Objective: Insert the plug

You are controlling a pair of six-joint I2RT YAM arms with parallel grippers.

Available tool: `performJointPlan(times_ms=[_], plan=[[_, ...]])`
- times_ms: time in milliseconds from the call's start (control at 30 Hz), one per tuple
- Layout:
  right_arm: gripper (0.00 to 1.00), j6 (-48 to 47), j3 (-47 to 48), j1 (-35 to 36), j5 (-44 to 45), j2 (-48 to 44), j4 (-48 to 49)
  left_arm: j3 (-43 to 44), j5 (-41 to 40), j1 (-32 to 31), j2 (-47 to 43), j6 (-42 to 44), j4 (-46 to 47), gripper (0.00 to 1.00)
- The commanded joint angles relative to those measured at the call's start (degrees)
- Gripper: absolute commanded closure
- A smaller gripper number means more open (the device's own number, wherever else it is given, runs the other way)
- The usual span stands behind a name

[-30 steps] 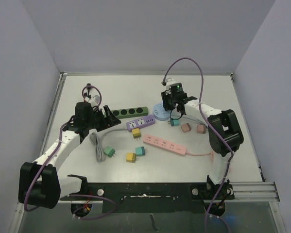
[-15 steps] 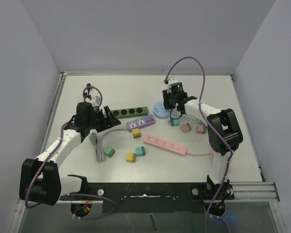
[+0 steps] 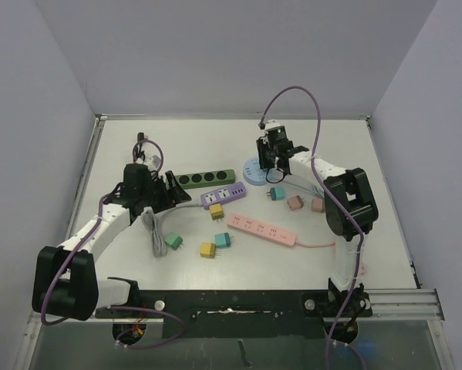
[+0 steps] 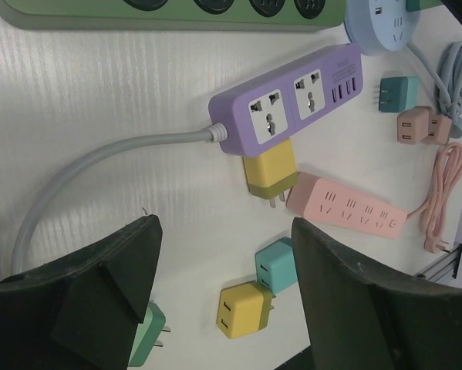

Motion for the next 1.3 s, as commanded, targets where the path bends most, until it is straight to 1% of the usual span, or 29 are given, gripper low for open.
performJointPlan(times_ms=[0, 33, 133, 200, 300, 367, 400, 567, 667, 833, 967, 1167, 1267], plan=[[0.92, 2.6, -5.6, -0.8, 1.2, 4.5, -22.4, 2.3, -0.2, 0.2, 0.3, 0.7, 0.4, 0.33], [0.85, 3.1, -5.1, -1.0, 1.4, 2.5, -22.0, 2.5, -0.2, 0.2, 0.3, 0.8, 0.1, 0.33], [0.6, 4.8, -3.7, -2.4, 1.6, -3.7, -19.8, 3.1, -0.4, 0.2, 0.0, 1.1, -0.4, 0.33], [0.49, 6.1, -2.8, -3.9, 1.5, -7.1, -17.6, 3.6, -0.4, 0.1, -0.1, 1.4, -0.7, 0.33], [0.34, 7.5, -1.3, -6.0, 0.0, -11.7, -13.0, 4.5, -0.7, -0.4, 0.1, 2.1, -1.3, 0.32], [0.27, 7.4, -0.3, -6.2, -0.5, -13.7, -12.4, 5.4, -1.0, -0.8, 0.3, 2.6, -2.2, 0.32], [0.26, 7.4, -0.4, -6.2, -0.5, -14.6, -12.3, 5.7, -1.3, -1.1, 0.4, 2.8, -2.7, 0.32], [0.25, 7.7, -7.7, -6.1, -1.8, -20.7, -11.0, 6.7, -2.6, -3.0, 0.2, 3.0, -3.2, 0.32], [0.25, 6.8, -12.7, -4.6, -2.1, -23.7, -11.1, 7.1, -3.1, -4.5, 0.1, 3.0, -3.2, 0.32], [0.26, 8.3, -16.1, -0.6, 0.4, -22.6, -12.4, 6.8, -3.3, -6.4, -0.2, 1.7, -1.5, 0.32], [0.31, 10.3, -16.4, 0.3, 3.1, -20.3, -11.6, 6.4, -2.9, -7.2, -0.8, 0.7, -0.4, 0.32], [0.49, 9.5, -14.9, 0.4, 4.0, -16.0, -12.1, 6.4, -2.2, -7.6, -0.9, 0.1, 0.1, 0.32], [0.49, 9.3, -15.3, 0.1, 3.0, -15.2, -11.5, 6.4, -2.4, -7.7, -0.9, 0.0, 0.1, 0.32]])
